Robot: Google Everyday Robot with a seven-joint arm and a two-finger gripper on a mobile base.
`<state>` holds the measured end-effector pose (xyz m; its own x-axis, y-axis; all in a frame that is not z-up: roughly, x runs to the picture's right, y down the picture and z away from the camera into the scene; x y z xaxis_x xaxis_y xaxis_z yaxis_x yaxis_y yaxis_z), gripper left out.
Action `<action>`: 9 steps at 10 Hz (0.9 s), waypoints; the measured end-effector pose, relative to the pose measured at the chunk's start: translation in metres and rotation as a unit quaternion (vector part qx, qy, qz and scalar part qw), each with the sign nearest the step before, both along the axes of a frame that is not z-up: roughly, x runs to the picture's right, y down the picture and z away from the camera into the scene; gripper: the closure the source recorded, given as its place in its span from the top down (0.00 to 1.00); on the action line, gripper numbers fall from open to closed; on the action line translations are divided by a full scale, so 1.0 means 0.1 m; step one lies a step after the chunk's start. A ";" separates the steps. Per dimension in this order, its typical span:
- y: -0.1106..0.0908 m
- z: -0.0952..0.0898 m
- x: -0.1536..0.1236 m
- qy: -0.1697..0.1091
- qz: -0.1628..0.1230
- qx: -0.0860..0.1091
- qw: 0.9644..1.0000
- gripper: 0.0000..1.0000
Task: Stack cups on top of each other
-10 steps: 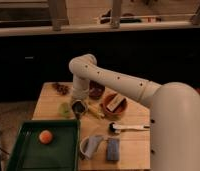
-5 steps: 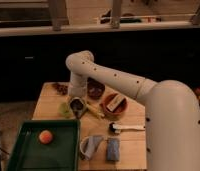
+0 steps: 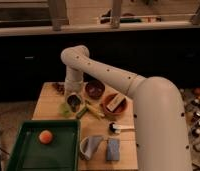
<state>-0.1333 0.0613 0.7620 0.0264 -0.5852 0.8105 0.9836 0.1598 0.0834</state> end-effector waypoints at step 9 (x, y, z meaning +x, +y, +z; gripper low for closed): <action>-0.15 0.20 -0.42 -0.005 0.005 -0.009 1.000 0.00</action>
